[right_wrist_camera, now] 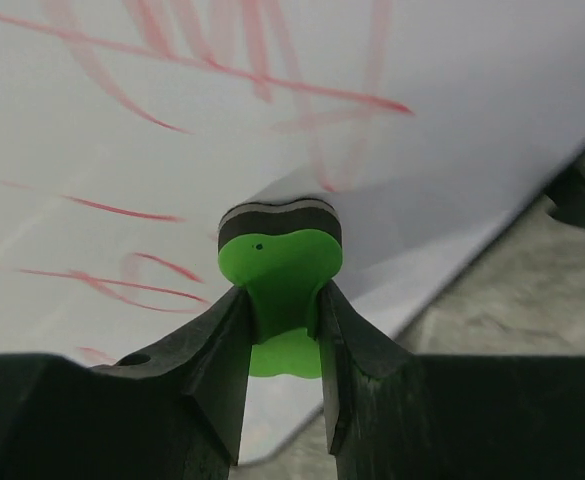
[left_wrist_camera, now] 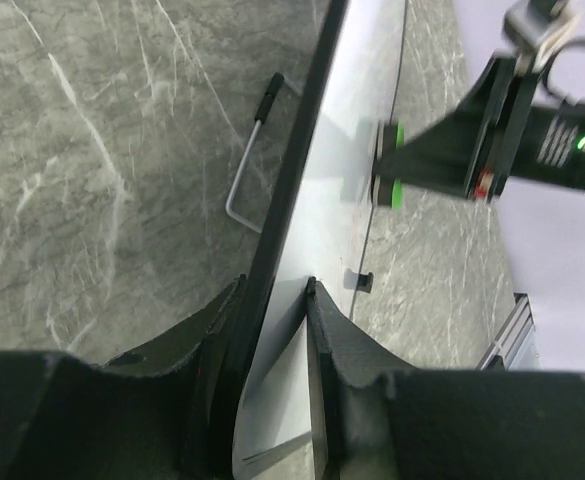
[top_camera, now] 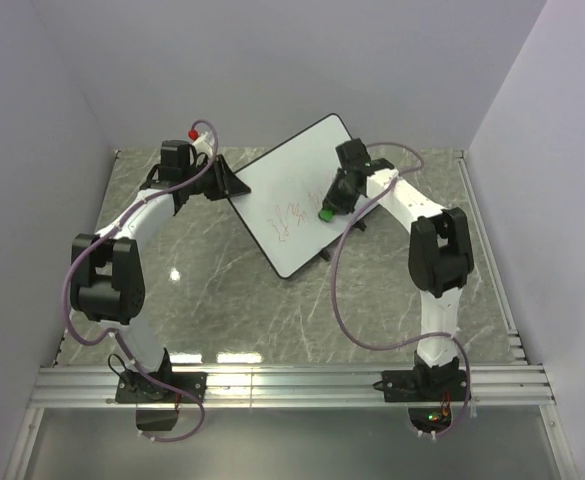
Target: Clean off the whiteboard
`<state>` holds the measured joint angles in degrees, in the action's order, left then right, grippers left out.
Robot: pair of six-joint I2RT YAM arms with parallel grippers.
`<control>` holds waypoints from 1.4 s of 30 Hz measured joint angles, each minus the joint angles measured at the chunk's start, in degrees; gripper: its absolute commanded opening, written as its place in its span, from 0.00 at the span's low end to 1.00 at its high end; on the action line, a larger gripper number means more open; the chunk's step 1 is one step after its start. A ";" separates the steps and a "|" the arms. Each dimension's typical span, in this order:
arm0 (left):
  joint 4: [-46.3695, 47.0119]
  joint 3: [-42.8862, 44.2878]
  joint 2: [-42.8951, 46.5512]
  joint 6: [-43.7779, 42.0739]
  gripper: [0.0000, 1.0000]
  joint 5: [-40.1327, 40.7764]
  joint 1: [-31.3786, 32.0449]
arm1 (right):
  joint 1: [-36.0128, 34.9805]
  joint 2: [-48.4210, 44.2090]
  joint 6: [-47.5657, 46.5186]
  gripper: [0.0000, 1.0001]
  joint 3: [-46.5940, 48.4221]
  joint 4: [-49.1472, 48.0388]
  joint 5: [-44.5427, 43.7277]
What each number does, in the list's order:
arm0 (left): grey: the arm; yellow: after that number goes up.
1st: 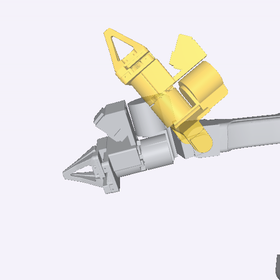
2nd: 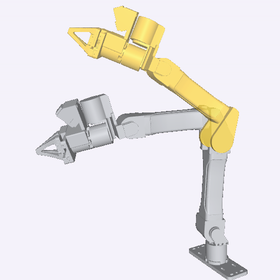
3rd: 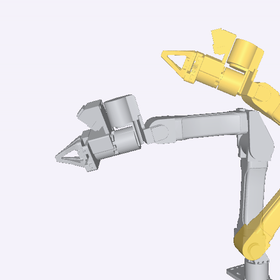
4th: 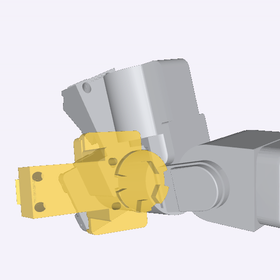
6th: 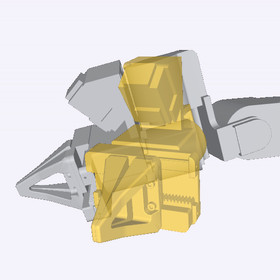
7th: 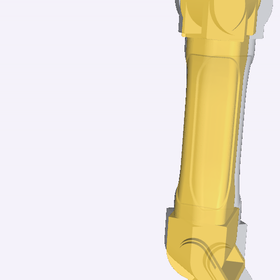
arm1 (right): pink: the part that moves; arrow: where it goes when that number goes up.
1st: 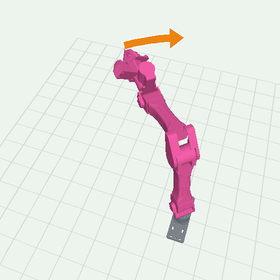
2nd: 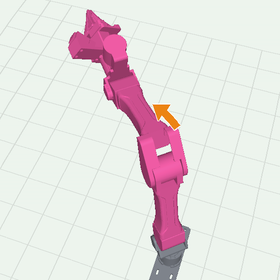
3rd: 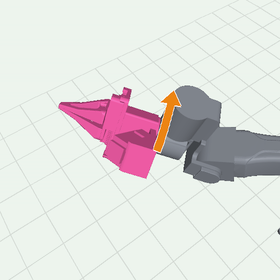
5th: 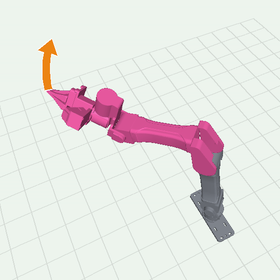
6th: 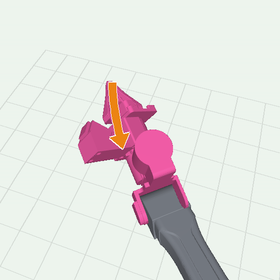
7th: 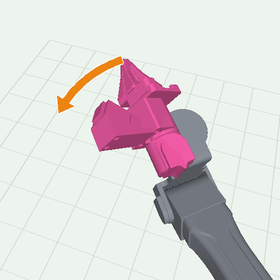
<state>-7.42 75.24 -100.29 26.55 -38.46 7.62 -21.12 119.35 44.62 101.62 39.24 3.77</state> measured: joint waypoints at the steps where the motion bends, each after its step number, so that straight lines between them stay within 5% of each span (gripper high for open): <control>1: -0.28 0.00 0.09 -0.22 0.00 0.07 0.09 | 0.13 -1.60 -0.22 0.00 -3.76 -0.63 0.39; 9: -0.52 -0.13 0.61 -1.92 0.00 0.04 0.44 | 0.33 -3.43 -1.25 0.00 -10.99 1.09 1.86; 17: -0.66 -0.13 0.72 -2.34 0.00 1.05 0.72 | -5.18 3.13 -2.08 0.00 8.98 8.83 1.95; 27: -0.46 -2.08 2.71 -1.22 0.00 2.89 1.64 | -10.10 9.46 -0.11 0.00 26.27 -2.23 0.13; 42: -0.74 -3.37 3.10 -0.24 0.00 3.26 1.68 | -10.19 -10.69 -0.17 0.00 -18.97 -18.86 -3.28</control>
<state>-8.16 71.88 -97.19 26.30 -35.20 9.30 -31.31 108.66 44.45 82.65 20.38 0.49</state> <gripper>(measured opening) 0.332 0.359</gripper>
